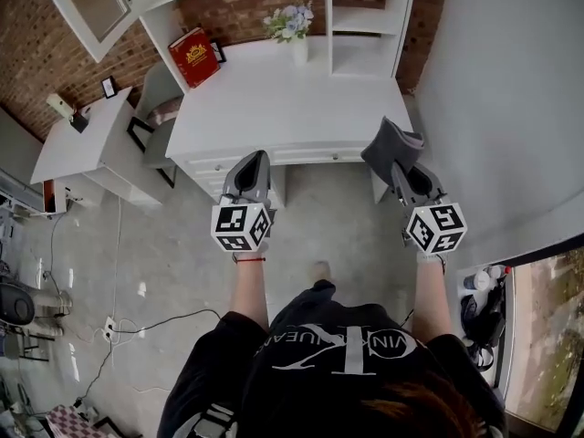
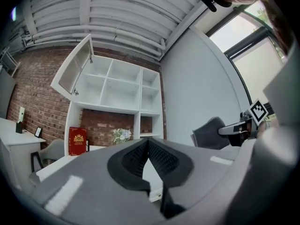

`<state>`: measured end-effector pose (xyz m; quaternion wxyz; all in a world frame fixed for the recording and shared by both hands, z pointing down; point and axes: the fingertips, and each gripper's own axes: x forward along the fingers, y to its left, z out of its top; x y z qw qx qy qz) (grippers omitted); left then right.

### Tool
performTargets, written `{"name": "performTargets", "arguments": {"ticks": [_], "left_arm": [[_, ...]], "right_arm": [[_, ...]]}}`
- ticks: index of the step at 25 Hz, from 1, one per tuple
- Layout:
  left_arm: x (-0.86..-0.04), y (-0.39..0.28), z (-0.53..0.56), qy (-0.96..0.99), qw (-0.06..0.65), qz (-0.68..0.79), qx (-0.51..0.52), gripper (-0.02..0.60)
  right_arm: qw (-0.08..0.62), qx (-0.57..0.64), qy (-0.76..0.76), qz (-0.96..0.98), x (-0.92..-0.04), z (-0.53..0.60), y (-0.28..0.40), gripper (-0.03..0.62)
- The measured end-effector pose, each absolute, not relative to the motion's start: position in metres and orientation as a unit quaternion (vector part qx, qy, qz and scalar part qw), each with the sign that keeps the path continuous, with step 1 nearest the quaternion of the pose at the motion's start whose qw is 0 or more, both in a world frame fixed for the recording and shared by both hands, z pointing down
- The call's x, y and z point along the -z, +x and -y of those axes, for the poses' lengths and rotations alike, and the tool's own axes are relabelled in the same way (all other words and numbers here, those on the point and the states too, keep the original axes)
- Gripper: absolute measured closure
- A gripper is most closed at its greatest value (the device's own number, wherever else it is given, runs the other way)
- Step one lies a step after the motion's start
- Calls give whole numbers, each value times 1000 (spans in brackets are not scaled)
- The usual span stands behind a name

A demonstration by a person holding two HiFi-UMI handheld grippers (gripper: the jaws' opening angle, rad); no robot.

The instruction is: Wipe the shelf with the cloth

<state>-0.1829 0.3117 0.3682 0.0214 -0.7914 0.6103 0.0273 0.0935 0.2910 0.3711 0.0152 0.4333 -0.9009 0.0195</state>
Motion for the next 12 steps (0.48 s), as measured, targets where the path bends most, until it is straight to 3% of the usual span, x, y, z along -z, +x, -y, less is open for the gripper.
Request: {"name": "performTargets", "arguments": {"ticks": [12], "left_arm": [[-358,-187,-156,-821,24,-569,-31,571]], "right_arm": [[3,-22,461,887,-368,-157,81,537]]}}
